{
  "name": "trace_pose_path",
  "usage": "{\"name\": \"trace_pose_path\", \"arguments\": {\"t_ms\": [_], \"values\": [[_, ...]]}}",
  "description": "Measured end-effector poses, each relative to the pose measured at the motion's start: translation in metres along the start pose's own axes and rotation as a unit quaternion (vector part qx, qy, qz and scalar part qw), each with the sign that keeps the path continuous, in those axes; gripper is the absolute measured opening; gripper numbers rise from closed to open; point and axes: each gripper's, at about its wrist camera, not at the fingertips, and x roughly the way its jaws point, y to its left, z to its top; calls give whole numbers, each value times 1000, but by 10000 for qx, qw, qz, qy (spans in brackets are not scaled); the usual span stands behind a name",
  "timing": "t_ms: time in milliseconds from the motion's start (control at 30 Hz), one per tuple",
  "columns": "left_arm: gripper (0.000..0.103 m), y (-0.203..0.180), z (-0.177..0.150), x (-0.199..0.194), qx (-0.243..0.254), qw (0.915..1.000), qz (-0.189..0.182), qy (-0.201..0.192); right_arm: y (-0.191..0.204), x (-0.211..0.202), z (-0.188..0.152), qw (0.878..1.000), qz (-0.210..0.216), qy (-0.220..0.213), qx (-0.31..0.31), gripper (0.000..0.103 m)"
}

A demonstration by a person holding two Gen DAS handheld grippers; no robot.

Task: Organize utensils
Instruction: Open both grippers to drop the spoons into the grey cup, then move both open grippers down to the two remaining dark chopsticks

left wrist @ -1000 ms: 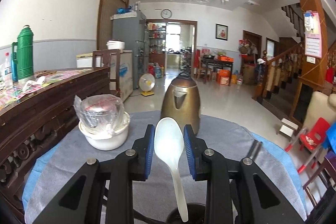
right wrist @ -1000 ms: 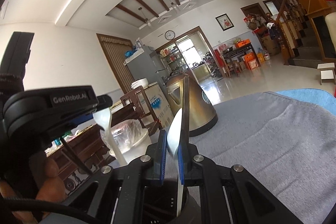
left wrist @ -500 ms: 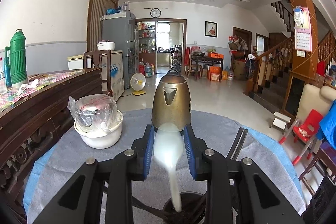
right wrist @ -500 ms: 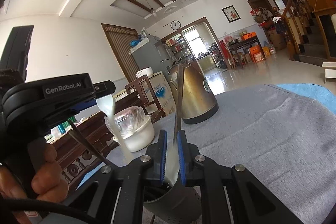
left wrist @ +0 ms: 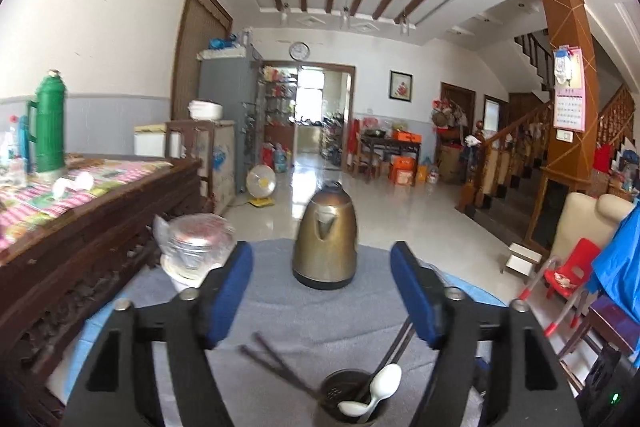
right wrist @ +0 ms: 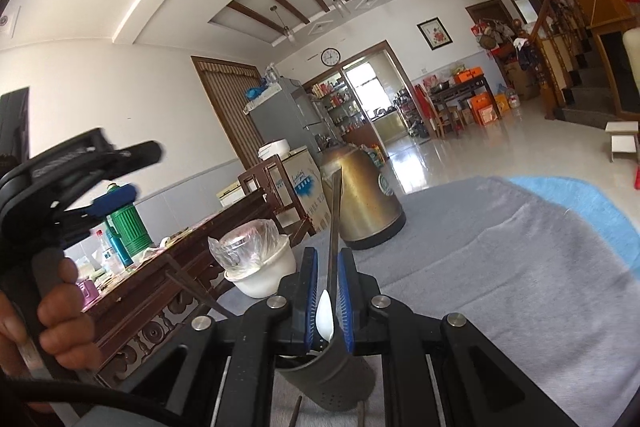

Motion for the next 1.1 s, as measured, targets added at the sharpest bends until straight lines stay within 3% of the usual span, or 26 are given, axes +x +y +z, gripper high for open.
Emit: {"name": "trace_pose_path", "arguments": {"t_ms": [133,267,433,500,633,833,1100], "values": [[88,18,-7,-38,-21,9998,165,-55,-2,-27,7,9997,25,173,-161,13],[92,37,-36,-63,6,9994,240,243,-3,-44,1,9986,95,454,-260,14],[92,52,-98,-64,147,9907,436,1282,-6,-53,-19,9943,145,1042,-162,18],[92,57,-127,-60,61,9823,480,1811,-6,-53,-30,9911,151,1313,-139,23],[92,58,-165,-54,-82,9654,502,2557,-6,-55,-55,9843,99,1752,-193,23],[92,48,-184,-55,107,9592,512,2778,-7,-60,-82,9746,-76,2228,-202,24],[92,47,-189,-48,235,9530,633,2953,-8,-59,-97,9672,-236,2522,-174,23]]}}
